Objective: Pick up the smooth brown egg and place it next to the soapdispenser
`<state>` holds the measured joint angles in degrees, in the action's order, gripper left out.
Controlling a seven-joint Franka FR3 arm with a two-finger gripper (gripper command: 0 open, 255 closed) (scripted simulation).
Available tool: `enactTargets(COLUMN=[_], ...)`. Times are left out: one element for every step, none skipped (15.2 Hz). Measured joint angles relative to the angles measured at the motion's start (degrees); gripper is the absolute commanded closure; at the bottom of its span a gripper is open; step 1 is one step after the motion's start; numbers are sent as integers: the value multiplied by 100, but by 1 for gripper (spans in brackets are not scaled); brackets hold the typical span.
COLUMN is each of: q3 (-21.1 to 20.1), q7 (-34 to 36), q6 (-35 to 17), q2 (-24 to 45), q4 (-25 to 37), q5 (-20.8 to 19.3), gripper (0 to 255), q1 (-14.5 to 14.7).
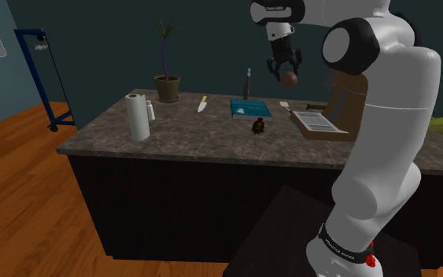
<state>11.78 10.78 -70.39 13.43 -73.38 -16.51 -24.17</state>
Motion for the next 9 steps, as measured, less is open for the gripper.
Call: enactTargets(q3=[45, 80, 116, 164, 218, 262, 307, 363, 420], q7=[-88, -137, -209, -302, -409, -477, -555, -653, -758], q6=[-127, -263, -320, -402, -479, -575, -648, -724, -777], q2=[-173, -368, -493, -614, -793, -933, -1054, -1165, -1236], q4=[-270, -572, -726, -893, -1108, -1308, -1468, -1613, -1693], q5=[-49, -95, -135, -179, -242, -289, -336, -386, -428], gripper=[255, 255, 255, 255, 255, 255, 255, 255, 255], q1=[-62, -104, -148, -206, -268, -316, -364, -424, -483])
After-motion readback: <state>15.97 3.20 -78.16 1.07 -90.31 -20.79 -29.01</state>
